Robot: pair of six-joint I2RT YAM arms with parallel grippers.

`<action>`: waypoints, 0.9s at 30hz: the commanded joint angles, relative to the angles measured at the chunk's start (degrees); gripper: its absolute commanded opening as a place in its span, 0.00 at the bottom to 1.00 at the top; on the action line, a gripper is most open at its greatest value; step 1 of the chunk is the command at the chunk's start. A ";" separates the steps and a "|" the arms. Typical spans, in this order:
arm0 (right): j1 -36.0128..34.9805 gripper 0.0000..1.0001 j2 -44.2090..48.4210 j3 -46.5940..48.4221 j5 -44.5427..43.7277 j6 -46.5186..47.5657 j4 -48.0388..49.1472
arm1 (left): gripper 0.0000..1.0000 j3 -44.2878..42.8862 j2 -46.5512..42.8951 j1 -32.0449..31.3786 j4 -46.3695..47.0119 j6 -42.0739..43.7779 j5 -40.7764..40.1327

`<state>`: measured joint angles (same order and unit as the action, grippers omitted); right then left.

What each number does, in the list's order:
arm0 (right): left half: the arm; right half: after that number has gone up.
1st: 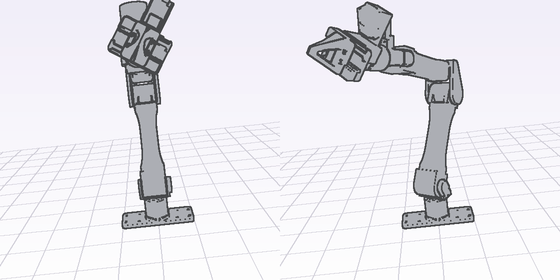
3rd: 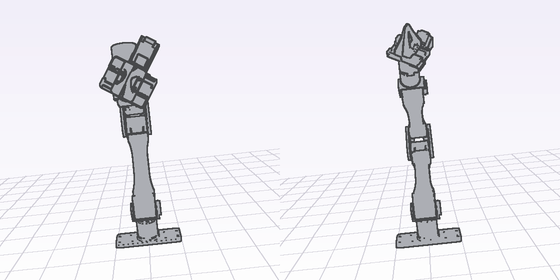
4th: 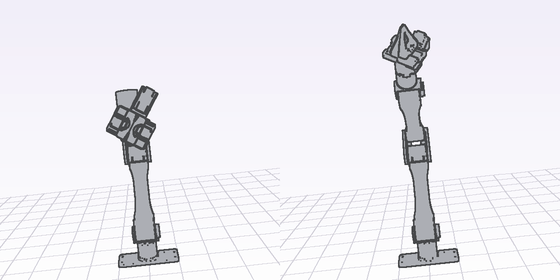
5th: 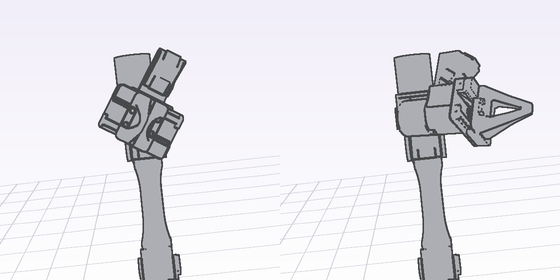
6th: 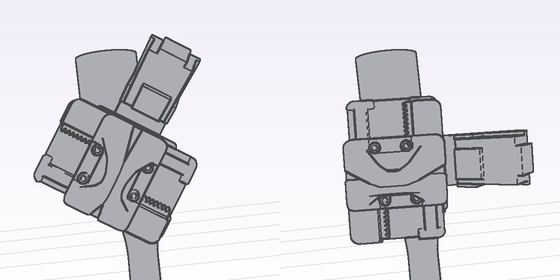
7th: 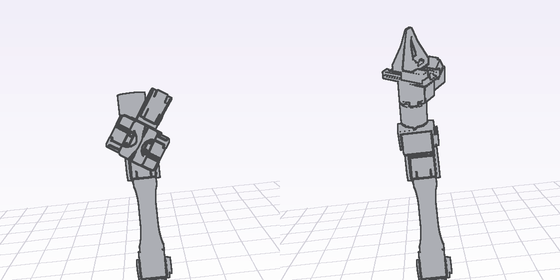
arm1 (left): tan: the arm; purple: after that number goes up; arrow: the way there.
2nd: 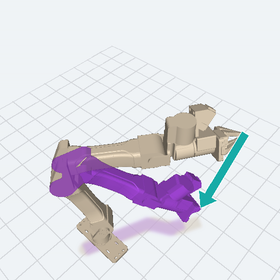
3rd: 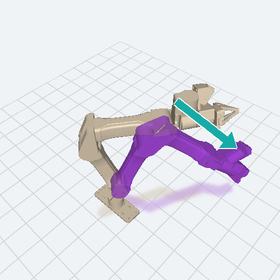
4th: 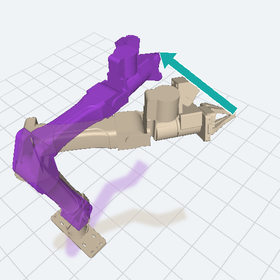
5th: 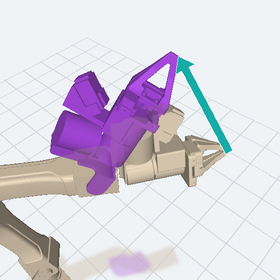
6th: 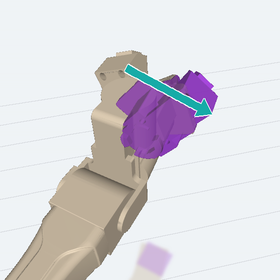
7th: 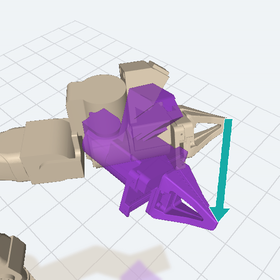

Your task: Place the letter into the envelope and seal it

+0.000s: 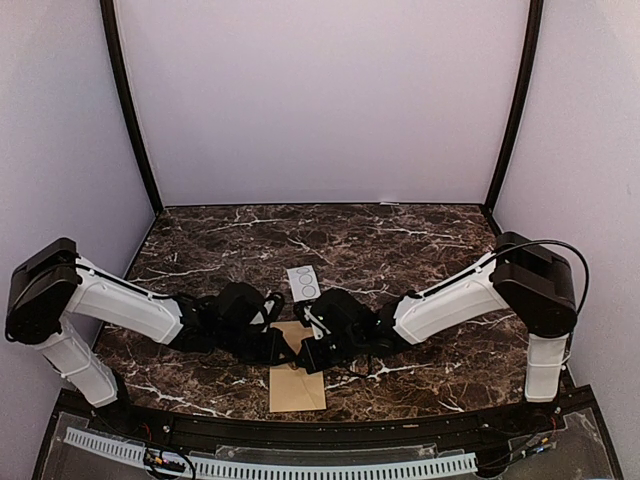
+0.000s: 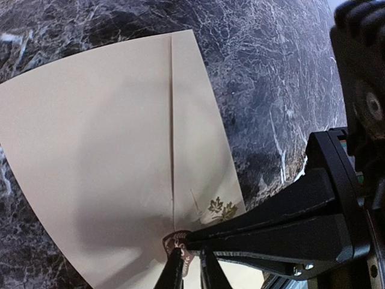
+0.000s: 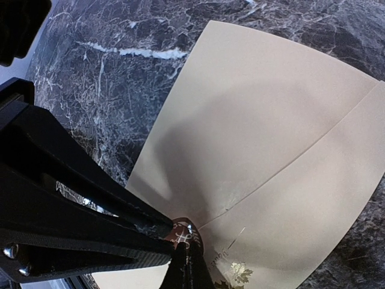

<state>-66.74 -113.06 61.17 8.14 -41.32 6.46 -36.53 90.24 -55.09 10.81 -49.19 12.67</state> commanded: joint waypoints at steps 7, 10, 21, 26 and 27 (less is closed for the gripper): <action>-0.09 0.00 -2.41 -0.40 -0.32 -0.52 -2.94 | 0.09 1.22 1.64 -0.39 1.05 -1.15 0.15; -0.13 0.00 -2.50 -0.34 -0.34 -0.68 -2.94 | 0.09 1.89 1.89 -0.44 1.06 -1.17 0.53; -0.14 0.00 -3.00 0.16 -0.10 -0.43 -3.16 | 0.08 2.18 4.86 -0.65 -1.23 -0.33 -0.09; -0.14 0.00 -2.98 0.21 -0.08 -0.49 -3.21 | 0.08 0.04 6.19 -1.73 -7.57 0.95 -4.86; -0.07 0.00 -3.08 0.26 0.19 -0.47 -3.14 | 0.07 -0.38 6.31 -1.92 -8.27 1.07 -5.77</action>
<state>-66.63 -113.06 61.23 8.16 -41.93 6.11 -36.27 92.62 -55.48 10.98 -49.89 11.31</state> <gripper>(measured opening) 0.003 0.077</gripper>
